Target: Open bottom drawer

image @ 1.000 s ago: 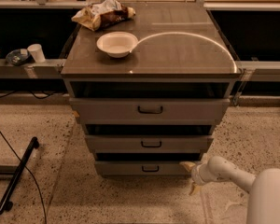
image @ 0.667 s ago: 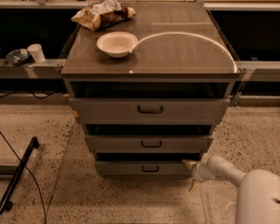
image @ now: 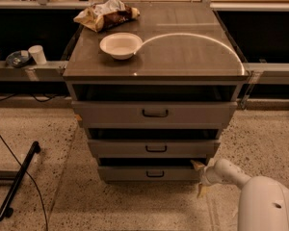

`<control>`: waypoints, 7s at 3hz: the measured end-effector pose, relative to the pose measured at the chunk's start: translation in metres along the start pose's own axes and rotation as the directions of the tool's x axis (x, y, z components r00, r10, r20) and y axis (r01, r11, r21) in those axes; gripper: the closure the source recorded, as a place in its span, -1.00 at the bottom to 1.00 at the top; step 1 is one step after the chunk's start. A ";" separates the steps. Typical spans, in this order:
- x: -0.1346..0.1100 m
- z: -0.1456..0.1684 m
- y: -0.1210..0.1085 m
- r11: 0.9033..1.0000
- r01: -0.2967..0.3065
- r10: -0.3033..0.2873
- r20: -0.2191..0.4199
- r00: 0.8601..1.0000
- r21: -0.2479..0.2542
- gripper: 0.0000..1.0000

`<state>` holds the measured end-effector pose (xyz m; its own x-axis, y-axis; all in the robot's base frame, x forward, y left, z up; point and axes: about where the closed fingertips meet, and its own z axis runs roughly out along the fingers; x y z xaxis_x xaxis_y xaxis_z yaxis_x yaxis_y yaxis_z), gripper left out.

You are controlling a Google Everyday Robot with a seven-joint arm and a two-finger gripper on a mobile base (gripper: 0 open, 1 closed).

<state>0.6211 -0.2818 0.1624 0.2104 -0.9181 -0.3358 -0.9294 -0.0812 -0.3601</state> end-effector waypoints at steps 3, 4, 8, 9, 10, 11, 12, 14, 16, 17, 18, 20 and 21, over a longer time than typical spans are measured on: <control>0.000 0.000 0.000 1.000 0.000 0.000 0.000 1.000 0.000 0.01; 0.000 0.000 0.000 1.000 0.000 0.000 0.000 1.000 0.000 -0.08; -0.007 0.005 0.005 0.999 -0.024 0.023 -0.023 0.999 -0.037 -1.00; -0.022 0.000 0.018 0.992 -0.067 0.060 -0.061 0.996 -0.103 -0.98; -0.022 0.003 0.021 0.992 -0.067 0.062 -0.054 0.997 -0.102 -0.52; -0.022 0.003 0.021 0.992 -0.067 0.062 -0.054 0.997 -0.102 -0.06; -0.022 0.003 0.021 0.992 -0.067 0.062 -0.054 0.997 -0.102 0.38; -0.022 0.003 0.021 0.992 -0.067 0.062 -0.054 0.997 -0.102 0.64; -0.023 0.001 0.020 0.992 -0.067 0.062 -0.054 0.997 -0.103 -0.45; -0.025 -0.002 0.019 0.992 -0.067 0.062 -0.054 0.997 -0.103 -0.64; -0.038 -0.009 0.044 0.985 -0.068 0.057 -0.071 0.996 -0.160 -0.40; -0.063 -0.017 0.089 0.963 -0.054 0.037 -0.069 0.997 -0.265 -0.22; -0.067 -0.019 0.094 0.960 -0.061 0.047 -0.057 0.997 -0.274 0.00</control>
Offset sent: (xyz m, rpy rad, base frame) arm 0.0000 0.0000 0.0000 0.0000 0.0000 0.0000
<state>0.5134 -0.2349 0.1674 0.1487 -0.9417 -0.3018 -0.9879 -0.1282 -0.0870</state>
